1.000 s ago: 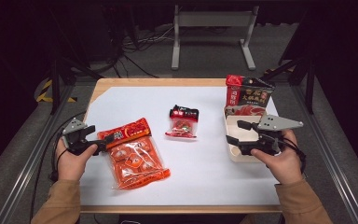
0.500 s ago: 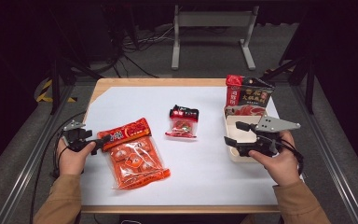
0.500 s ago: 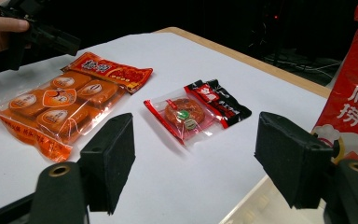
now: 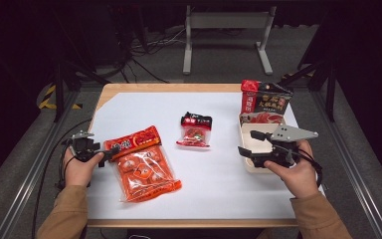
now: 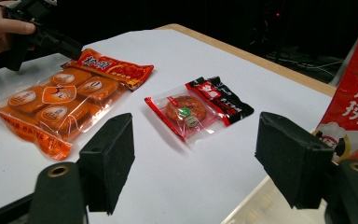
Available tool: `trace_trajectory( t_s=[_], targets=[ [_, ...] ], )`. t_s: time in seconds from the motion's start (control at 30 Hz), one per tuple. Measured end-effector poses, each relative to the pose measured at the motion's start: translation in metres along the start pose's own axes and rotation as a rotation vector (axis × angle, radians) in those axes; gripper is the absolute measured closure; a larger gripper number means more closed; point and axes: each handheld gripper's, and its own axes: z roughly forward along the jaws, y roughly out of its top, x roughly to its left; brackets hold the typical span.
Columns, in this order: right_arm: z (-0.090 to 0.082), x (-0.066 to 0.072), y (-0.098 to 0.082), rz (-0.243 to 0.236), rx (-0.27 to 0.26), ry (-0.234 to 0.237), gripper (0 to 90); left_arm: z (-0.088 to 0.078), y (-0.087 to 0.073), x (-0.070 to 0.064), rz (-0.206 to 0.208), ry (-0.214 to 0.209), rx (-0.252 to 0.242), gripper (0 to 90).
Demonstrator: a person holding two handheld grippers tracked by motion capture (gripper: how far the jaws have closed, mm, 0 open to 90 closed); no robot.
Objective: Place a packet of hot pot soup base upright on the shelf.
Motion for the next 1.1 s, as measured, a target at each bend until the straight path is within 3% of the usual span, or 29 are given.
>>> trace_trajectory(
  t_s=[0.17, 0.3, 0.47, 0.73, 1.03, 1.1],
  targets=[
    [0.001, 0.000, -0.001, 0.000, 0.003, -0.002, 28.6, 0.006, -0.002, -0.001, -0.008, -0.038, 0.020, 13.3],
    [0.001, -0.001, -0.002, 0.008, 0.007, 0.001, 28.0, 0.006, -0.002, -0.001, -0.027, -0.069, 0.008, 13.2],
    [0.003, -0.002, -0.003, 0.006, 0.015, -0.002, 28.0, 0.006, -0.001, -0.004, -0.003, -0.095, 0.009, 16.6],
    [0.006, -0.001, -0.005, 0.002, 0.028, -0.002, 27.7, 0.004, 0.001, -0.009, 0.022, -0.150, -0.009, 29.3],
    [0.007, 0.000, -0.004, -0.001, 0.032, 0.001, 27.7, 0.014, 0.001, -0.006, 0.023, -0.128, 0.030, 48.3],
    [0.008, -0.001, -0.005, 0.001, 0.034, 0.001, 27.6, 0.014, 0.002, -0.006, 0.034, -0.085, 0.032, 56.2]
  ],
)
